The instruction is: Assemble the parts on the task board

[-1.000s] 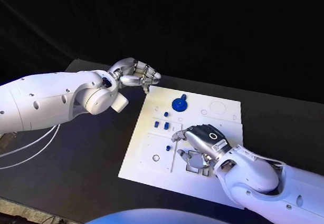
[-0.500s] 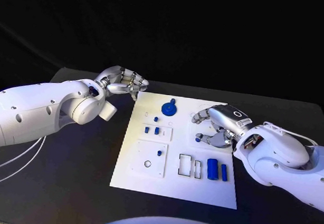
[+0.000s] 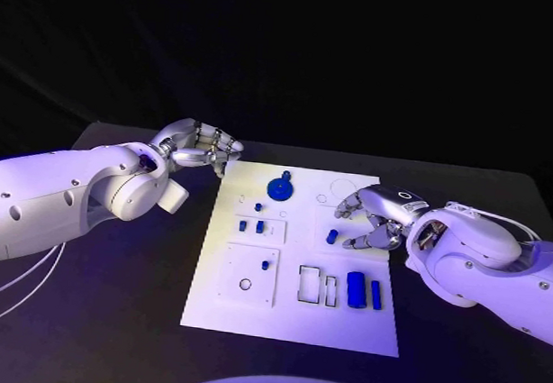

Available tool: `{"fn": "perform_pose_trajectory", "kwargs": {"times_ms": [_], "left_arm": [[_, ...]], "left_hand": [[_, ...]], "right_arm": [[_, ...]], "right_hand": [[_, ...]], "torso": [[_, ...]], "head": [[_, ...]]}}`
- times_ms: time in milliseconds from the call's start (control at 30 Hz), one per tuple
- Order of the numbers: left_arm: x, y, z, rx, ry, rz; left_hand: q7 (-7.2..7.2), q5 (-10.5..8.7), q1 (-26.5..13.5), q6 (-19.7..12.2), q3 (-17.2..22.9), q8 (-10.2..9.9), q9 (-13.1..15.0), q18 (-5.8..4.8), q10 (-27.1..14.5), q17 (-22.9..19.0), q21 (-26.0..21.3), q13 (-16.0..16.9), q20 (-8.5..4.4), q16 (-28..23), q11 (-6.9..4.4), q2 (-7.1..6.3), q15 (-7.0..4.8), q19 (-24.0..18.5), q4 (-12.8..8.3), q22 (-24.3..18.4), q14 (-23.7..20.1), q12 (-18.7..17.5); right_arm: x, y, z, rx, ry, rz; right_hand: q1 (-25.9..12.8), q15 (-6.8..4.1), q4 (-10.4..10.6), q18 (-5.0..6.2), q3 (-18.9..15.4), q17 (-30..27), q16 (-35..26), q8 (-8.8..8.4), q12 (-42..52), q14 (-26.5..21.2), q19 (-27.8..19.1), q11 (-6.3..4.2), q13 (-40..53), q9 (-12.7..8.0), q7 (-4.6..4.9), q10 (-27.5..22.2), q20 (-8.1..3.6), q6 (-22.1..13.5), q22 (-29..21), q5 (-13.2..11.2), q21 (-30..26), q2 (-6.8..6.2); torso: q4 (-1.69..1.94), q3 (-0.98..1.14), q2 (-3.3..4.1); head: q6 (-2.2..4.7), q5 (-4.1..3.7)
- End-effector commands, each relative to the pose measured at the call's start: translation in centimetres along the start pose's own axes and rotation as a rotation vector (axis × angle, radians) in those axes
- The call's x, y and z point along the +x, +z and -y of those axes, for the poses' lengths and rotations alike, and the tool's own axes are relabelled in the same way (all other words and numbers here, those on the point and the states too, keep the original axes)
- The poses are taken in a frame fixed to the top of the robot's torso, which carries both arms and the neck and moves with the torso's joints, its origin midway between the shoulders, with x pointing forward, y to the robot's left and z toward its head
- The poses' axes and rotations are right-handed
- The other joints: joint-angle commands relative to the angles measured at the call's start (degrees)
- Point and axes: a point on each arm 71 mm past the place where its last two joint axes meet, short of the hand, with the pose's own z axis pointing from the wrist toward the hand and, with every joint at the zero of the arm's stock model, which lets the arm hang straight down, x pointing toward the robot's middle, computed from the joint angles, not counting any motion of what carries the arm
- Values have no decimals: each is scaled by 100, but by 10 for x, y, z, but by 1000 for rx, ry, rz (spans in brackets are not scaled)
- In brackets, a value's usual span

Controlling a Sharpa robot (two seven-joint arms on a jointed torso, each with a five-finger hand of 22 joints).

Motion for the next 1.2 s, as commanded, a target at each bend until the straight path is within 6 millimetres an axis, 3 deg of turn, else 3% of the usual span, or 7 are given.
{"fn": "perform_pose_trajectory", "kwargs": {"times_ms": [33,300,400,533,667,867,1200], "left_arm": [[2,0,1,8,-2,-19],[2,0,1,10,-2,-18],[2,0,1,10,-2,-18],[1,-1,1,9,-1,-17],[1,-1,1,8,-1,-17],[1,-1,1,8,-1,-16],[1,-1,1,7,-1,-15]], "left_hand": [[1,13,-20,-43,-41,-21,-3,85,-34,3,-24,-1,35,-11,12,8,34,-6,1,-8,-24,37],[1,13,-20,-43,-41,-21,-3,85,-34,3,-24,-1,35,-11,12,8,34,-6,1,-8,-24,37],[1,13,-20,-43,-41,-21,-3,85,-34,3,-24,-1,35,-11,12,8,34,-6,1,-8,-24,37],[1,13,-20,-43,-41,-21,-3,85,-34,3,-24,-1,35,-11,12,8,34,-6,1,-8,-24,37],[1,13,-20,-43,-41,-21,-3,85,-34,3,-24,-1,35,-11,12,8,34,-6,1,-8,-24,37],[1,13,-20,-43,-41,-21,-3,85,-34,3,-24,-1,35,-11,12,8,34,-6,1,-8,-24,37],[1,13,-20,-43,-41,-21,-3,85,-34,3,-24,-1,35,-11,12,8,34,-6,1,-8,-24,37]], "right_arm": [[5,1,-2,-4,15,-35],[6,5,-10,-31,52,12],[7,6,-11,-34,58,15],[11,7,-11,-32,58,-7],[15,7,-11,-31,56,-23],[18,8,-13,-34,49,-40],[21,9,-14,-34,44,-56]], "right_hand": [[52,-1,-10,55,-7,-9,-21,-42,58,-22,-34,-11,6,-14,18,3,-11,-80,-9,16,-36,53],[191,-120,-34,-27,520,109,44,-18,319,97,250,-142,2,-21,108,479,-114,120,250,-21,373,373],[190,-152,-29,-53,868,186,81,-61,266,139,325,-174,-16,-65,104,695,-148,157,342,-16,496,387],[87,-190,-27,-88,1526,286,141,-48,103,179,406,-206,-18,-93,91,1077,-178,344,477,-7,668,324],[-153,-178,-52,-103,2508,331,177,-12,-225,188,435,-211,-12,-85,116,1395,-184,556,585,-29,755,6],[-240,-186,-92,-106,2816,340,185,39,-317,189,443,-217,-4,-47,112,1500,-191,656,623,-42,780,-87],[-298,-189,-117,-111,2929,347,190,94,-364,190,453,-220,-2,-12,107,1537,-193,740,647,-51,802,-132]], "torso": [[-2,2,1],[2,-3,0],[4,-3,-1],[0,-5,-4],[-2,-3,1],[-3,1,-4],[-2,0,-3]], "head": [[-10,-3],[-16,-16],[-27,-19],[-41,-14],[-54,-4],[-57,-12],[-76,7]]}}
